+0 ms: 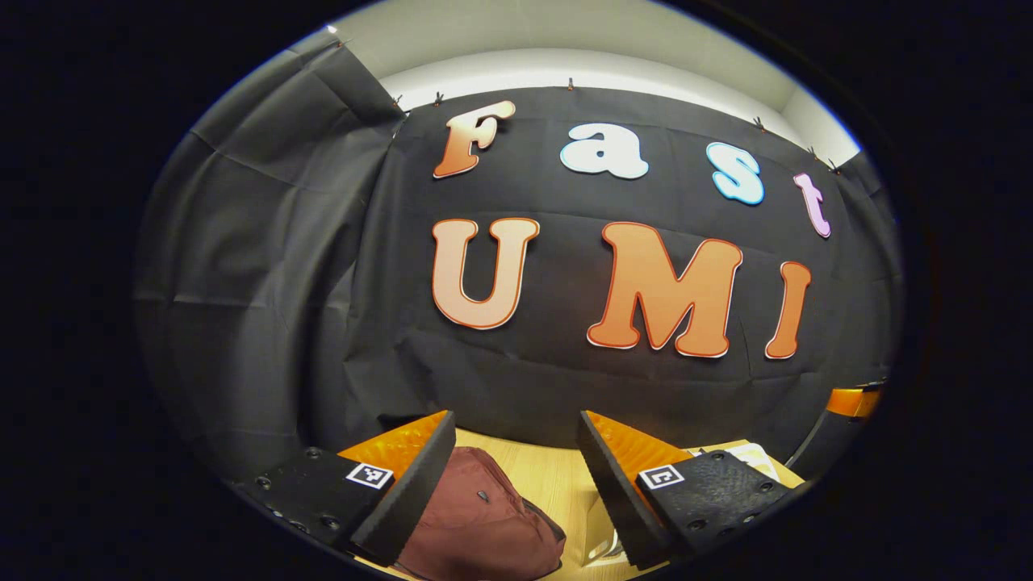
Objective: Open the schoolbag, grab two books from the bookshelf and put them into the schoolbag.
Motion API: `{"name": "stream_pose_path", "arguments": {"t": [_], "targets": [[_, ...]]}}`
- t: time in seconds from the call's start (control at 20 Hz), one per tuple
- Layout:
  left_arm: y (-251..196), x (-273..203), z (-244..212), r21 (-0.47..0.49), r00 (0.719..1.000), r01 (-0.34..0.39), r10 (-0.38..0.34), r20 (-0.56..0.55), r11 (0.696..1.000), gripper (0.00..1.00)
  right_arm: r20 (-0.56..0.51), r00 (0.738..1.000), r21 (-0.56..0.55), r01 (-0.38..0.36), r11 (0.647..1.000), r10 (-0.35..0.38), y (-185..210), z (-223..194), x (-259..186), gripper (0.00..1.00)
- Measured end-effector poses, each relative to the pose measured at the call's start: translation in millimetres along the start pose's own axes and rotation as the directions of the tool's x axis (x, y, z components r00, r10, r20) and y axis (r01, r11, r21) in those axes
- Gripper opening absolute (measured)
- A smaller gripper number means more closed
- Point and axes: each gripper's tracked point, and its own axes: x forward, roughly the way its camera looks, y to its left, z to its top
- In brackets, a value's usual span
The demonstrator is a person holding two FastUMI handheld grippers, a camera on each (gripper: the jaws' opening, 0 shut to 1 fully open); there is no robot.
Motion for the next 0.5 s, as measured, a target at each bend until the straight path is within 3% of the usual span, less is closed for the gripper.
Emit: {"name": "stream_pose_path", "arguments": {"t": [0.5], "targets": [[-15.5, -7.1, -13.3, 0.065, 0.998, 0.046, -0.044, -0.038, 0.997, 0.94, -0.020, 1.000, -0.004, 0.012, 1.000, -0.012, -10.2, -9.1, -3.5, 0.96]]}}
